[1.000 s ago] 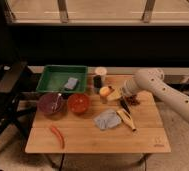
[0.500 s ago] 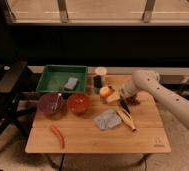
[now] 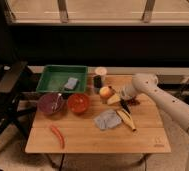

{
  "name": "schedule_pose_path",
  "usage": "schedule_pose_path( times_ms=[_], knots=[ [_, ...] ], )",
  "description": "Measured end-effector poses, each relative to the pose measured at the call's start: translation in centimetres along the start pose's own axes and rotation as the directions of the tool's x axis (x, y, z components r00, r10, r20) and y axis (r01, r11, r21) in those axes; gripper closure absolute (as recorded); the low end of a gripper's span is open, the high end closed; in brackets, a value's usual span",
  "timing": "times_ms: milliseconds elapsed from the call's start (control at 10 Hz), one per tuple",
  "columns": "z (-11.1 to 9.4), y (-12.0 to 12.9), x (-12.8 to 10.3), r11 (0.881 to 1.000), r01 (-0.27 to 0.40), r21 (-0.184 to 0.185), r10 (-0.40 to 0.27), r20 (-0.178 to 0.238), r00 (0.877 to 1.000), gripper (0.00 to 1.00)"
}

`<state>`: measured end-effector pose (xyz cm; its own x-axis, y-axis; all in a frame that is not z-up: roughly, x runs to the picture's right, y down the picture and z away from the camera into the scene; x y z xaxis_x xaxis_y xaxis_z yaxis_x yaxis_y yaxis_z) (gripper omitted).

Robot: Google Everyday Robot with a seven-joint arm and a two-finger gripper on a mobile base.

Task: Wipe tray with brush

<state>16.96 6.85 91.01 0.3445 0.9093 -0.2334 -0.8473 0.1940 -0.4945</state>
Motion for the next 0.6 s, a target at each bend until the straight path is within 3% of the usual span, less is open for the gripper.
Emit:
schedule_pose_path(
  times_ms=[300, 600],
  knots=[
    [0.6, -1.7, 0.5, 0.999, -0.033, 0.010, 0.033, -0.001, 0.999, 0.26],
    [2.4, -2.1, 1.2, 0.999, -0.043, -0.004, 0.042, -0.027, 0.999, 0.26]
  ],
)
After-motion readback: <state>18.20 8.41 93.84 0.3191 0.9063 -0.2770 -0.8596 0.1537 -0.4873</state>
